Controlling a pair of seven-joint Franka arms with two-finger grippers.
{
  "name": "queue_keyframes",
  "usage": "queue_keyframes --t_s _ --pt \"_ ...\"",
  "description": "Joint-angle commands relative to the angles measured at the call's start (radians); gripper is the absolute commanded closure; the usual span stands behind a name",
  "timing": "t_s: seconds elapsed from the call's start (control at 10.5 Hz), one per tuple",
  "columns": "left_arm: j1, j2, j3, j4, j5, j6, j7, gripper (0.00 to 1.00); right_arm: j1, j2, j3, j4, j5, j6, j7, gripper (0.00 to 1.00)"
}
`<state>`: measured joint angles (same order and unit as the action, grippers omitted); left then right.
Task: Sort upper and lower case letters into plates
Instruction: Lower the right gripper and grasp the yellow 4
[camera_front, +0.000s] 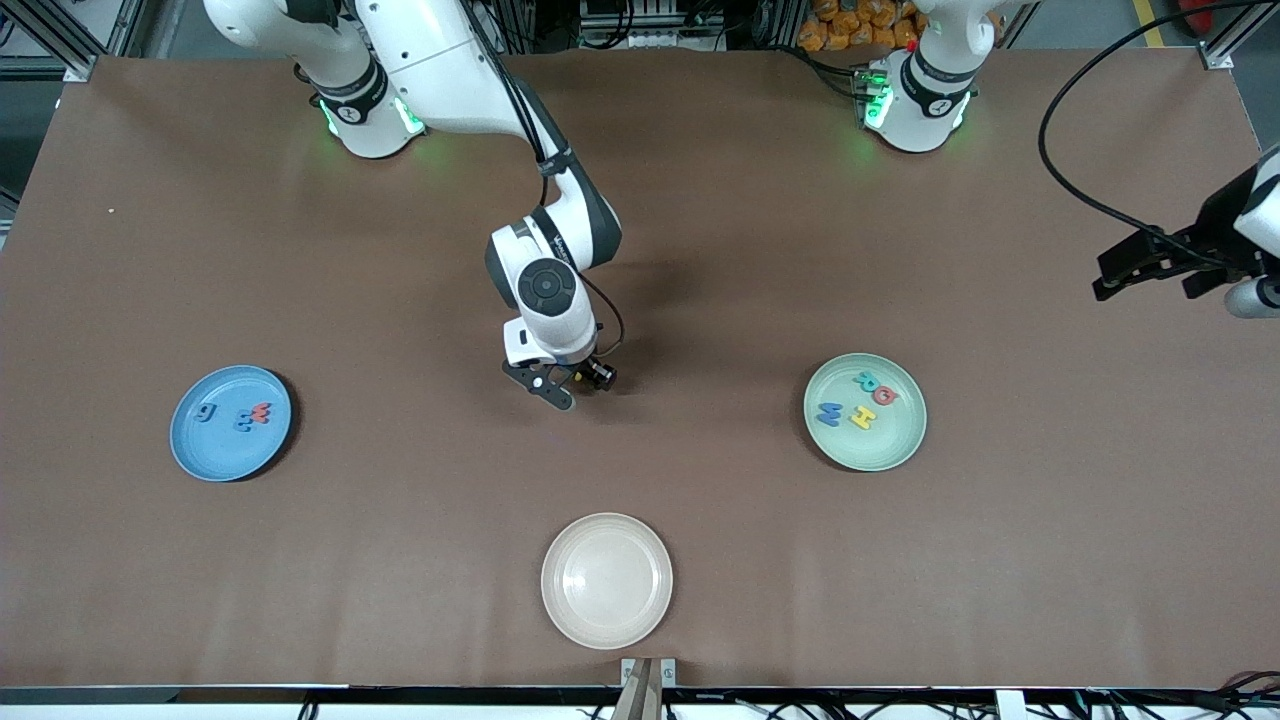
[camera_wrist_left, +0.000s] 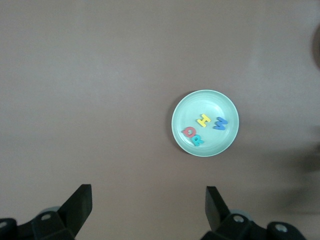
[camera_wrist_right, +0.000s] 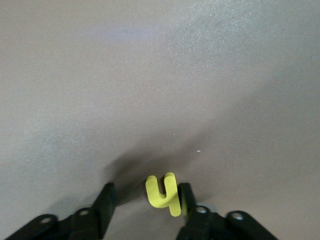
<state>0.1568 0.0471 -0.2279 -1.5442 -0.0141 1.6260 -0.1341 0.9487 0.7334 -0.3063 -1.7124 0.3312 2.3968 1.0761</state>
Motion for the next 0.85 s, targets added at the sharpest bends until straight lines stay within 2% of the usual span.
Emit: queue_keyframes --t_s 0.0,0.28,0.38,0.57,0.76 --pt "-0.042 -0.027 -0.001 -0.033 -0.004 0.017 -0.039 0.00 0.042 -0.015 -0.036 -0.030 0.002 -0.007 0.024 1.00" --pt "-0.107 -0.027 0.007 -0.034 0.035 0.015 -0.018 0.00 0.076 -0.015 -0.079 -0.038 0.002 -0.024 0.024 1.00" --pt "-0.108 -0.036 0.001 -0.037 0.036 0.014 -0.006 0.00 0.102 -0.017 -0.130 -0.035 0.002 -0.051 0.024 1.00" --pt "-0.097 -0.053 0.008 -0.054 0.026 0.008 0.126 0.00 0.204 -0.017 -0.303 -0.035 0.002 -0.169 0.012 1.00" --pt "-0.051 -0.058 0.012 -0.059 0.017 0.008 0.180 0.00 0.219 -0.015 -0.433 -0.033 0.002 -0.221 -0.068 1.00"
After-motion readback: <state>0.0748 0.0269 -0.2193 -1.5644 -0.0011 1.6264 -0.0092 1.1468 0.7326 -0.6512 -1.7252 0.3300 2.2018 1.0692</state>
